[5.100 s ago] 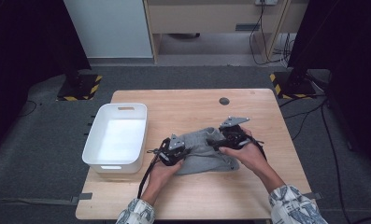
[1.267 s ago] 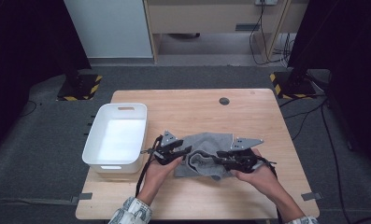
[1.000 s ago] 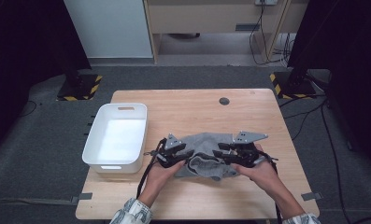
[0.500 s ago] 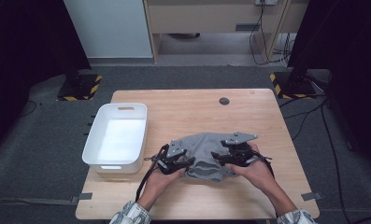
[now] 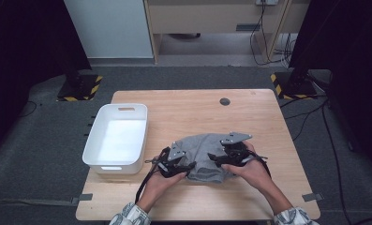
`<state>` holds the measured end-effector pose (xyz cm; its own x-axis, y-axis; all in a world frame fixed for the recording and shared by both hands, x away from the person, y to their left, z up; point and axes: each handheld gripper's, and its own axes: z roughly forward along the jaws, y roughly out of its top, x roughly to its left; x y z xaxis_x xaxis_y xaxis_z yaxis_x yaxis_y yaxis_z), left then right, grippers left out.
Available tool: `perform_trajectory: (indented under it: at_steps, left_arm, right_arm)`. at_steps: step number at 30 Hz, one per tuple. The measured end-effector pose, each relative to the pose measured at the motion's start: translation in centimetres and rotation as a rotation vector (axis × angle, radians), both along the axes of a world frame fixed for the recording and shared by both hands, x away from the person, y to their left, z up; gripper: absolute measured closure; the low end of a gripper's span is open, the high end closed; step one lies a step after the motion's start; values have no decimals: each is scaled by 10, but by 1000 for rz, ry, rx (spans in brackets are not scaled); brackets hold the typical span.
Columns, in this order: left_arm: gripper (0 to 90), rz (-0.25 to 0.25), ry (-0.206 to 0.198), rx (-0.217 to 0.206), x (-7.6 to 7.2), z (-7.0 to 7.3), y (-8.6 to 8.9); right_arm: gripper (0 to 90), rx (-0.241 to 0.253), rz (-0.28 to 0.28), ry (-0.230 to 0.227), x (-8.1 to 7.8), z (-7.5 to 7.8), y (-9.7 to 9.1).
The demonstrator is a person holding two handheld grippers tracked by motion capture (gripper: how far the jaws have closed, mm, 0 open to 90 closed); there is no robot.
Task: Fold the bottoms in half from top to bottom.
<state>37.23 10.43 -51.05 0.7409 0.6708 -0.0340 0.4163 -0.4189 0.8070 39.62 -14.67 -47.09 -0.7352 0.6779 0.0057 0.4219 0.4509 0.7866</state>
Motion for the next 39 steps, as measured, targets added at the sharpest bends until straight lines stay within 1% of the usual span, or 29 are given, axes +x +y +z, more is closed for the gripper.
perform_trajectory:
  at_steps: [5, 9, 10, 13, 17, 20, 24, 27, 30, 33, 39]
  left_arm:
    - [354, -11, 7, 9, 0, -3, -1]
    - [345, -16, 4, 17, -1, -4, -2]
    - [342, -19, -1, 24, -2, -4, -2]
    - [335, -23, -5, 29, -4, -5, -1]
    - [291, -19, 1, 26, -6, -7, 1]
    - [265, -10, 13, 27, -6, -8, 2]
    - [262, -13, 8, 33, -9, -9, 4]
    - [259, -12, 8, 33, -10, -9, 5]
    - [247, -10, 10, 36, -10, -10, 3]
    - [240, -12, 6, 42, -10, -11, 2]
    - [201, -11, 5, 57, -6, -13, -5]
  right_arm:
    - [203, -13, 5, 8, -1, -4, 3]
    - [178, -6, 1, 5, -4, -5, 2]
    - [174, -11, 2, 3, -5, -6, 2]
    - [168, -21, 7, 9, -7, -8, 1]
    - [164, -22, 13, 9, -9, -9, 1]
    - [160, -27, 18, 14, -11, -12, 0]
    - [157, -33, 16, 13, -13, -14, -1]
    - [152, -56, 26, 3, -16, -17, -1]
    - [149, -59, 28, 1, -17, -18, -1]
    - [149, -74, 30, -1, -18, -21, -1]
    - [145, -101, 33, -14, -17, -26, -4]
